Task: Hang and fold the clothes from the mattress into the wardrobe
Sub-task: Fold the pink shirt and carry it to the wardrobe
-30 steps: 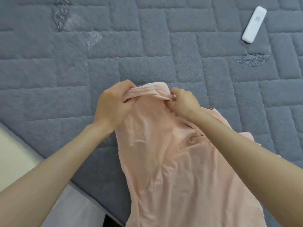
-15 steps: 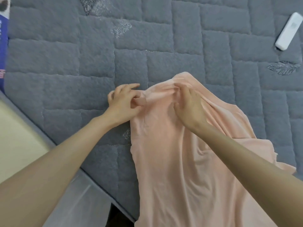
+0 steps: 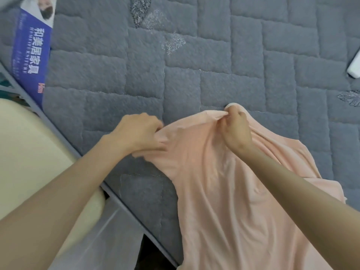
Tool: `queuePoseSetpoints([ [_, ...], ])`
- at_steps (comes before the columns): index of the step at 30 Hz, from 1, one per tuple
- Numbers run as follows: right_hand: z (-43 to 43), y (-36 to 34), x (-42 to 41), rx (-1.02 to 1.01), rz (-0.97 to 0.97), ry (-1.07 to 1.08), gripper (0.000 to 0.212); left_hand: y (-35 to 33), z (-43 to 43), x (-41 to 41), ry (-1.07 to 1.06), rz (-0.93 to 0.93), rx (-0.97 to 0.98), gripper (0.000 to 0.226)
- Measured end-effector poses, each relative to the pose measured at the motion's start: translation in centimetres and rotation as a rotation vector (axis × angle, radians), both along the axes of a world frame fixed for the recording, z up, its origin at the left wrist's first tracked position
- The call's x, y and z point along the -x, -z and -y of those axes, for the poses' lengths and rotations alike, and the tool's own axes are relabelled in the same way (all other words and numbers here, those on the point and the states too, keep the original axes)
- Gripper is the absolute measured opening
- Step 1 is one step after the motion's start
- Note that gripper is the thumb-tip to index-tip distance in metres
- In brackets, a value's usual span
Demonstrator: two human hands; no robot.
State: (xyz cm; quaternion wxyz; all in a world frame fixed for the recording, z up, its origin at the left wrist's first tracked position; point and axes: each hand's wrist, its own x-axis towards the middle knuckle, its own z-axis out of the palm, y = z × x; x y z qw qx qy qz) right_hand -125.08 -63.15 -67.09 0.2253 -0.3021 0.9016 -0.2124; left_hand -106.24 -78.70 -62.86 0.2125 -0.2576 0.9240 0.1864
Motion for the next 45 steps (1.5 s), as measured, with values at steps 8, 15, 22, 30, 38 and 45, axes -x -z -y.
queuePoseSetpoints([
  [8, 0.2, 1.0, -1.9, 0.081, 0.217, -0.016, 0.074, 3.5, 2.6, -3.5, -0.681, -0.233, -0.27, 0.042],
  [15, -3.7, 0.7, -1.5, 0.027, 0.02, -0.215, 0.077, 3.5, -0.5, -3.2, -1.375, -0.493, -1.072, 0.058],
  [22, -5.7, 0.7, -4.0, 0.043, 0.026, -0.183, 0.071, 4.5, -6.4, -5.6, -1.325, -0.412, -0.82, 0.038],
  [30, -9.3, -0.7, -4.0, -0.048, -0.049, -0.187, 0.061, 4.4, -7.6, -5.2, -1.267, -0.287, -0.226, 0.037],
  [38, -17.9, -1.8, 2.3, -0.008, -0.136, 0.137, 0.031, 3.2, -13.9, 3.0, -0.861, -0.465, -0.111, 0.055],
  [45, -23.3, -0.9, 10.1, -0.101, -0.037, 0.371, 0.029, 3.3, -18.3, 14.1, -0.498, -0.575, -0.342, 0.045],
])
